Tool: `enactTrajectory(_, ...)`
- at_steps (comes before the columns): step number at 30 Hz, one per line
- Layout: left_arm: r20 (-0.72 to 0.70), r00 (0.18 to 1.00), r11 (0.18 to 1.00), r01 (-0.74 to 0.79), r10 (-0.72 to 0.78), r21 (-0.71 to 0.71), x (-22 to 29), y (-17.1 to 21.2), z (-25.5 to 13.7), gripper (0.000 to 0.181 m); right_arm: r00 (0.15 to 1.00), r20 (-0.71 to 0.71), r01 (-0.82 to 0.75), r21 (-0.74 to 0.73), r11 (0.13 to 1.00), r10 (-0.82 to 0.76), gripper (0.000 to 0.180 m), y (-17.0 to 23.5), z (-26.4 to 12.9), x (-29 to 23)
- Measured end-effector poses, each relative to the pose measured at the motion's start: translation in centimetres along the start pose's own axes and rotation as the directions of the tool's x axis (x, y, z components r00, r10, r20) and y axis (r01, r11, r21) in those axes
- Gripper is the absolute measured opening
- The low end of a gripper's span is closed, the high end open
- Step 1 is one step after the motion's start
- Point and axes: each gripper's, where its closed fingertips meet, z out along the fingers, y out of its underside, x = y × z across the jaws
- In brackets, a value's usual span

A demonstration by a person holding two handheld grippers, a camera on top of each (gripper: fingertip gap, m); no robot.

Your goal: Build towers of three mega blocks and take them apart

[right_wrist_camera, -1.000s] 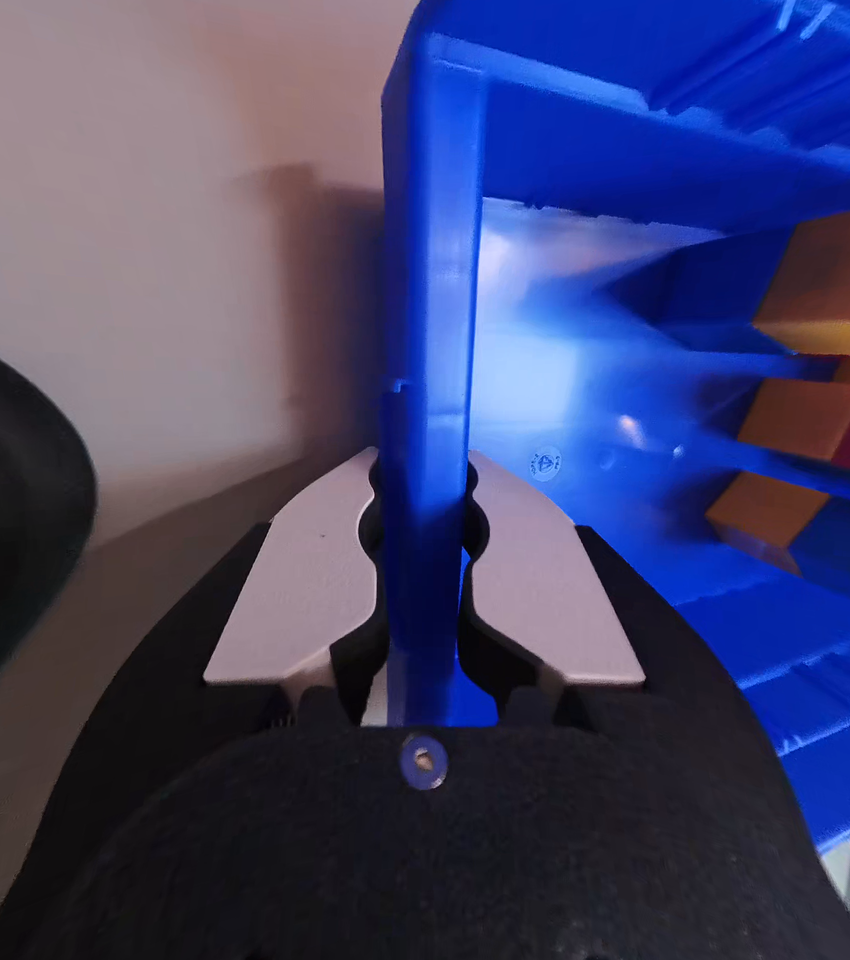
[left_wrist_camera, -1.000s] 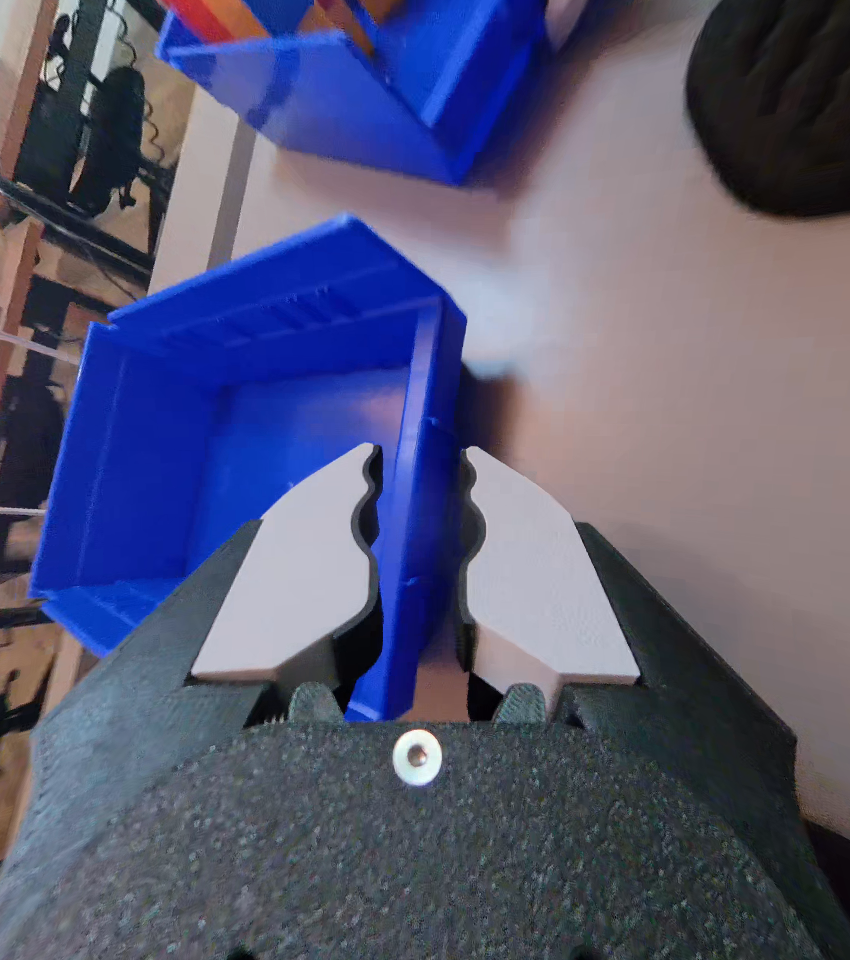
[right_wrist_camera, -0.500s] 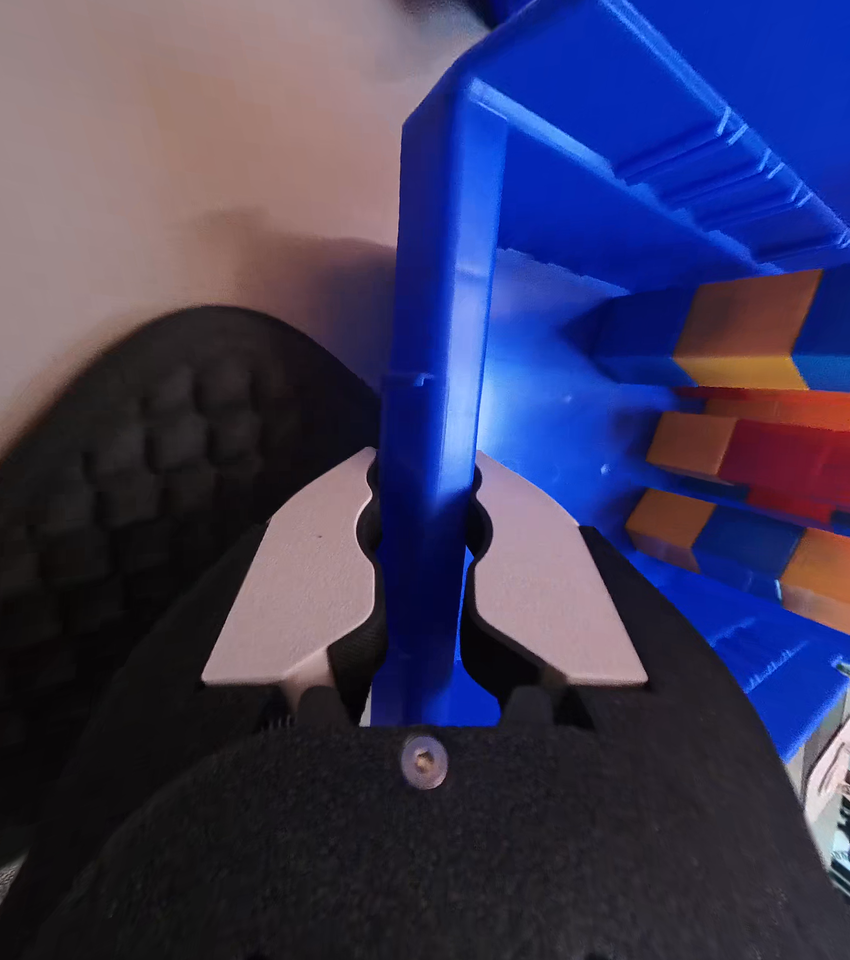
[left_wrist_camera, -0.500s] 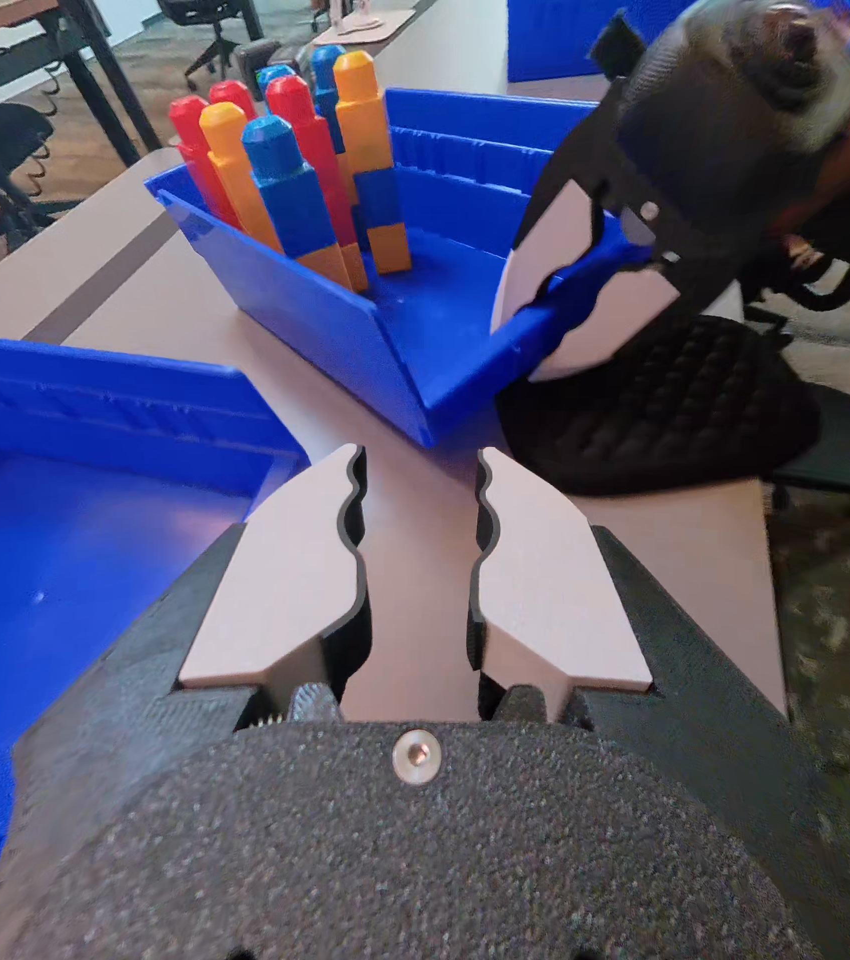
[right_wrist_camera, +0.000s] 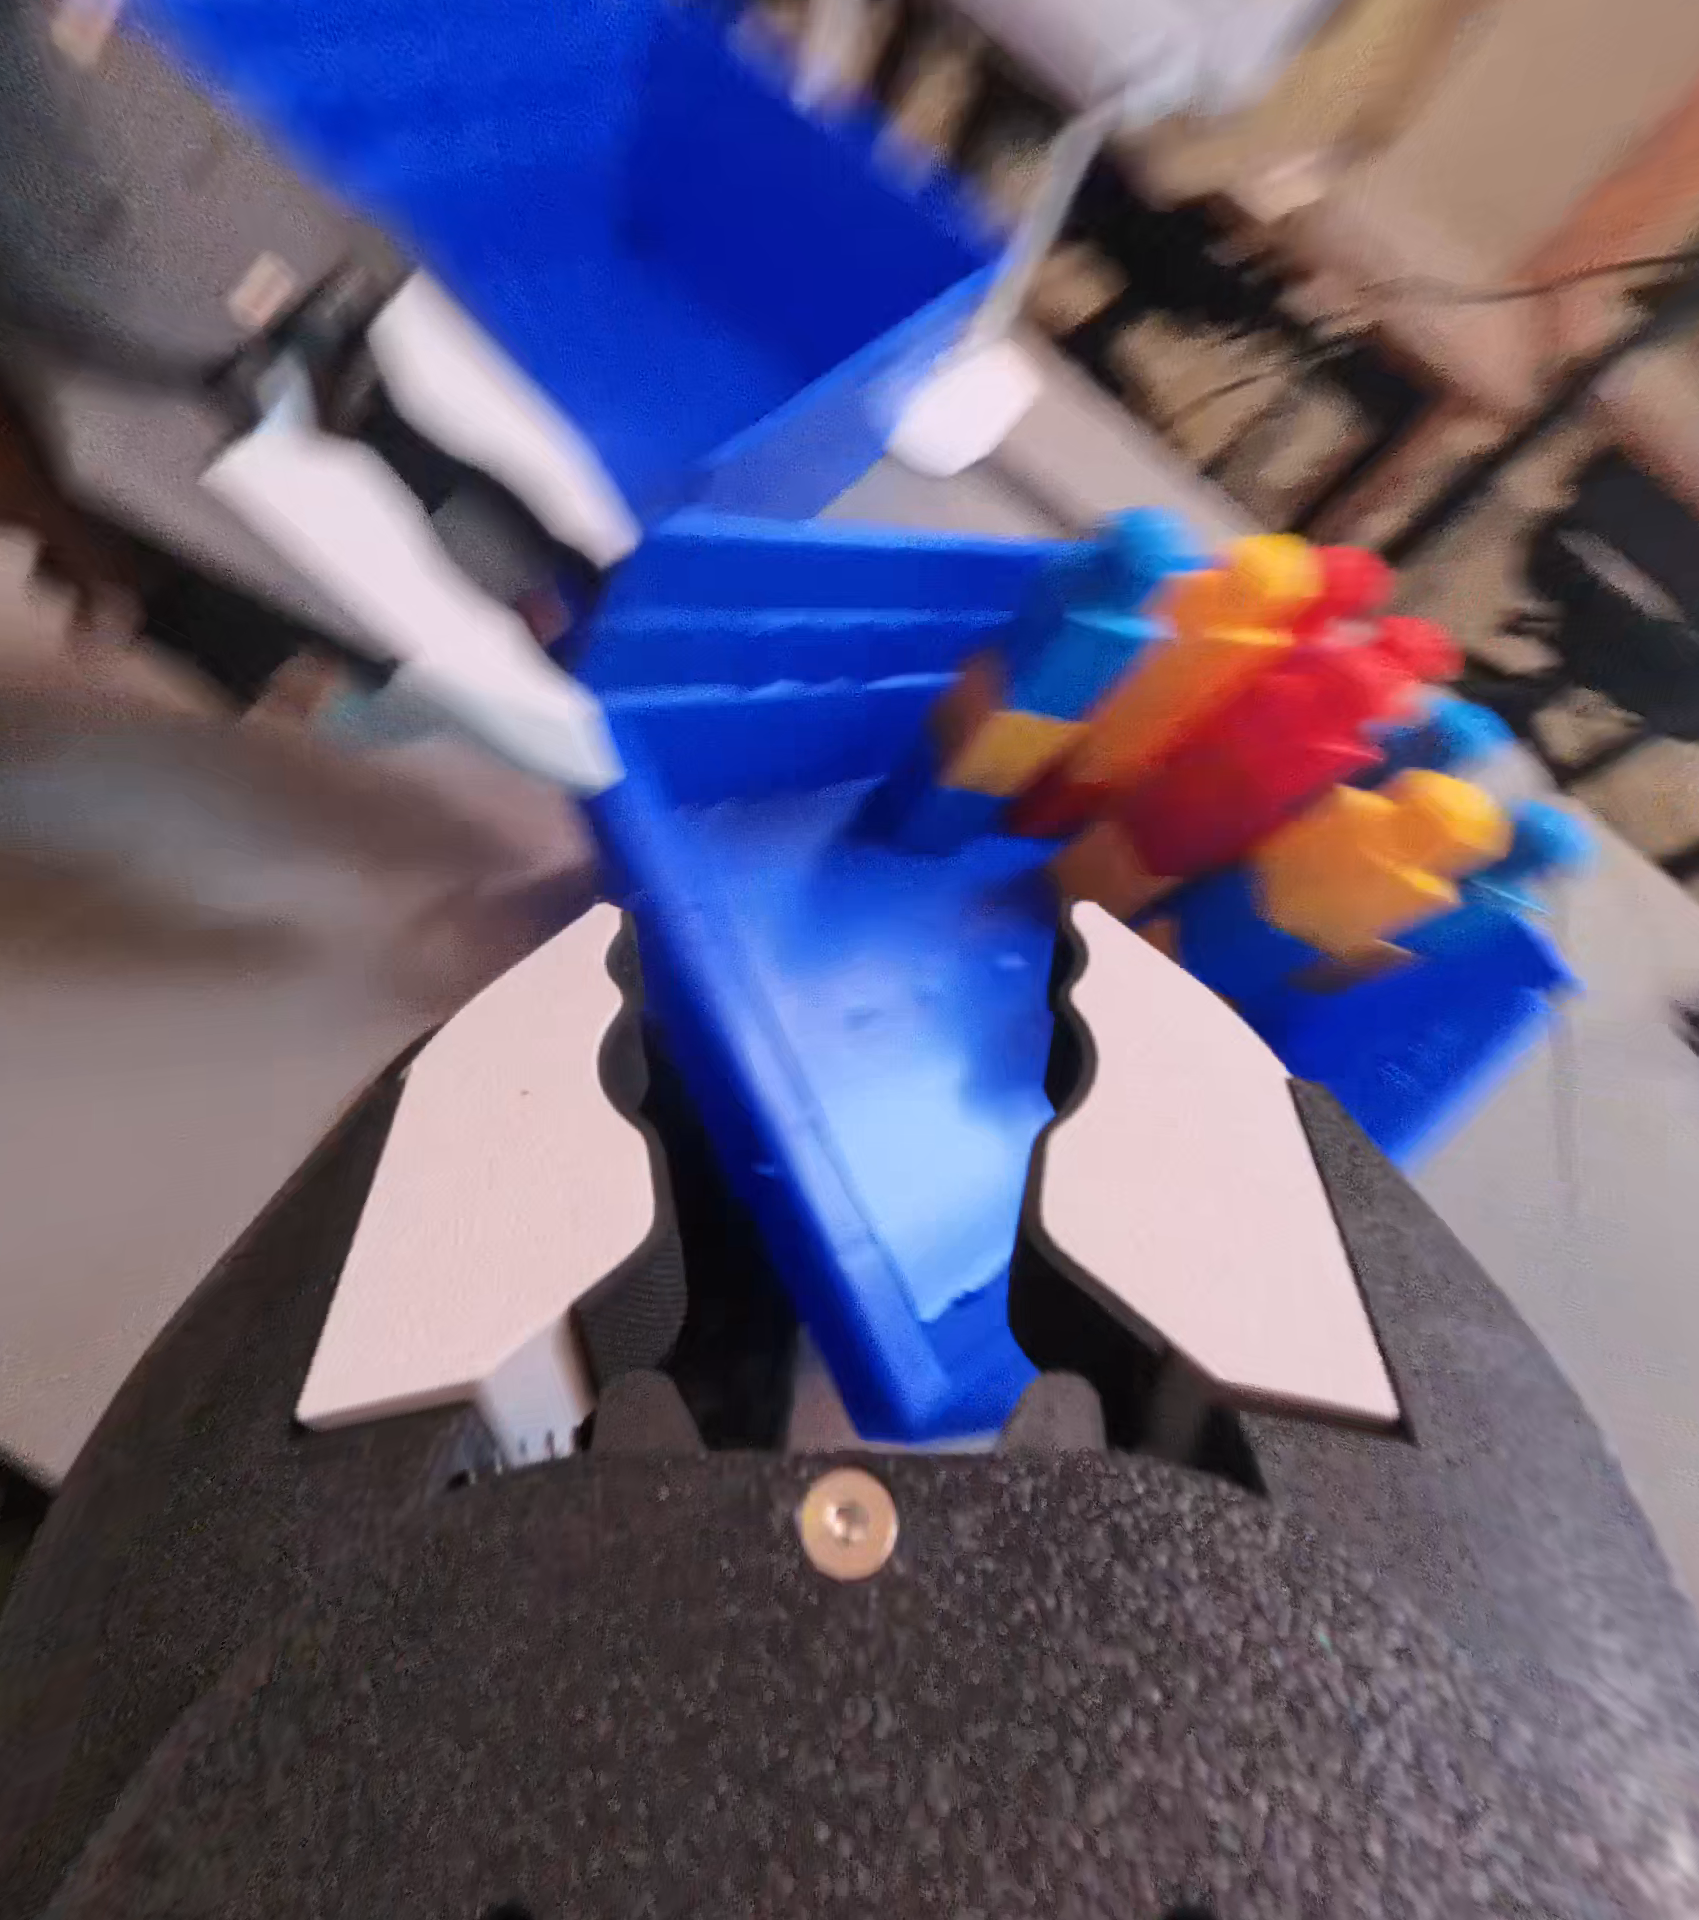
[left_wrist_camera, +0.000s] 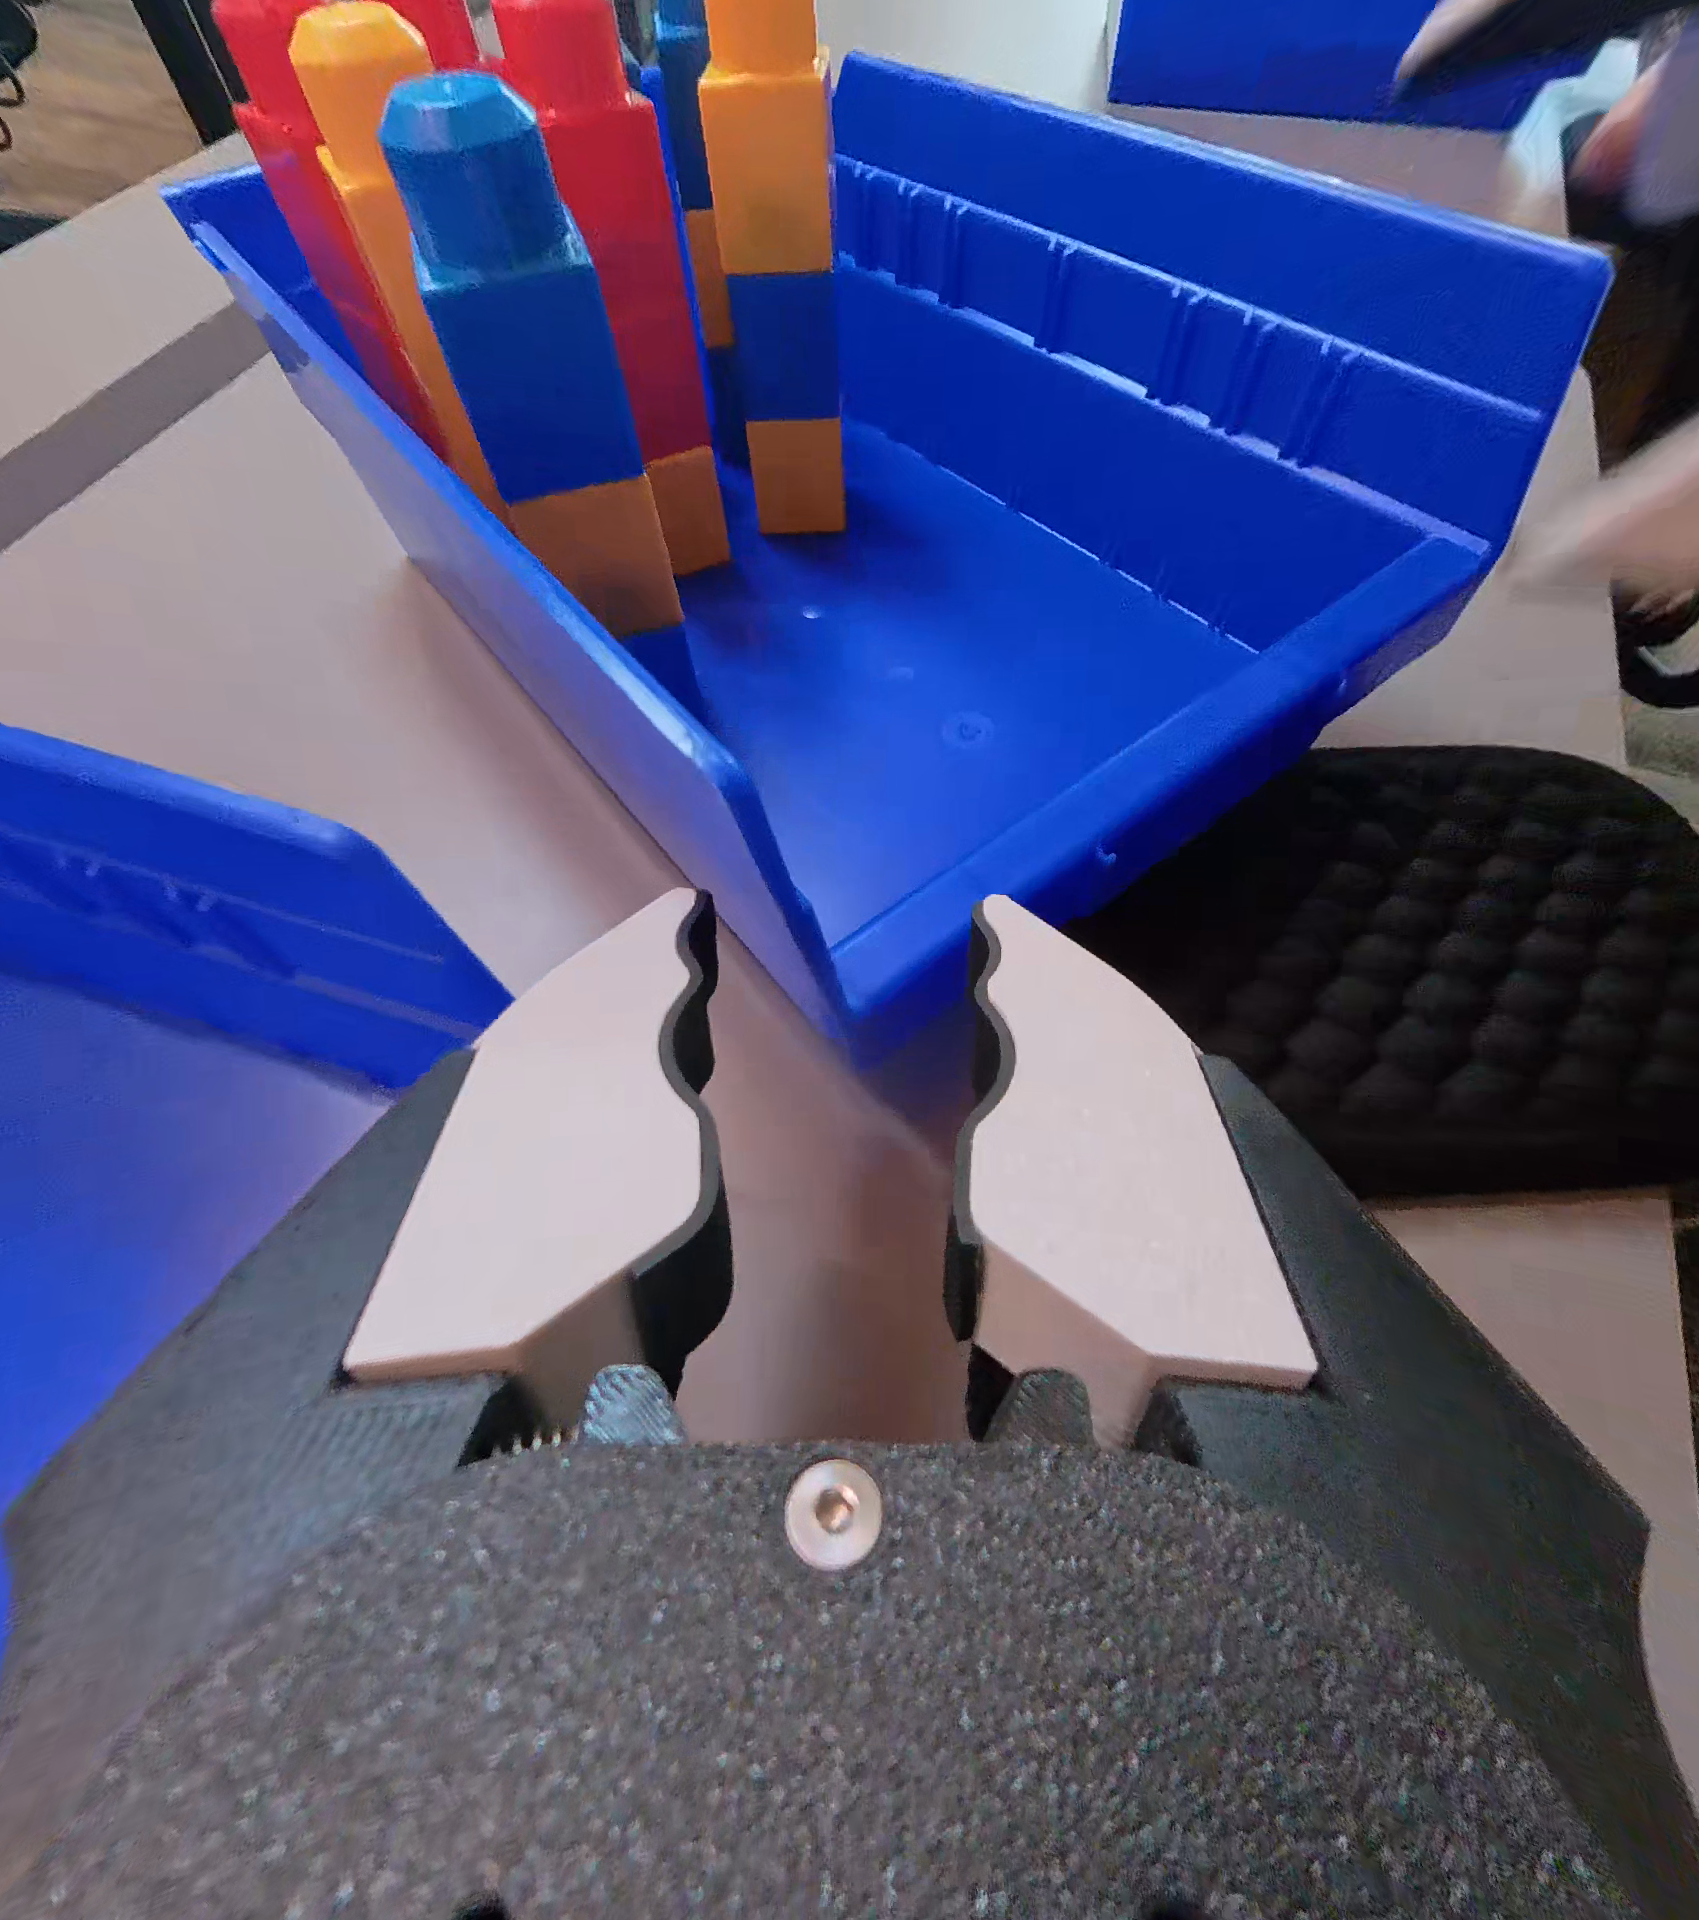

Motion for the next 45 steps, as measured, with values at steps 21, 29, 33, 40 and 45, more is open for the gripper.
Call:
enactTrajectory(21,0.345,0.928,0.990,-0.120,0.138,-0.072,-1.5,-2.0,4.3,0.013,0.845,-0.339,-0.388,0.145,0.910,0.414,0.008,10.2,-0.6,9.6)
enactTrajectory(29,0.446,0.883,0.979,-0.196,0.149,0.062,-2.5,-7.8,-0.8,0.008,0.884,-0.354,-0.246,0.200,0.948,0.304,0.007,4.2,-2.9,9.9)
enactTrajectory(33,0.481,0.868,0.970,-0.209,0.126,0.123,-2.8,-10.6,-4.5,0.009,0.911,-0.332,-0.178,0.218,0.960,0.244,0.008,-0.8,-4.2,10.6)
enactTrajectory(40,0.574,0.818,0.978,-0.145,0.034,0.149,-6.1,-12.1,-14.2,0.009,0.971,-0.197,-0.079,0.278,0.957,0.138,0.010,-11.3,-3.0,8.0)
enactTrajectory(45,0.698,0.716,0.981,-0.129,-0.008,0.143,-9.2,-10.4,-22.8,0.008,0.994,-0.077,-0.042,0.368,0.929,0.075,0.011,-18.2,0.2,3.1)
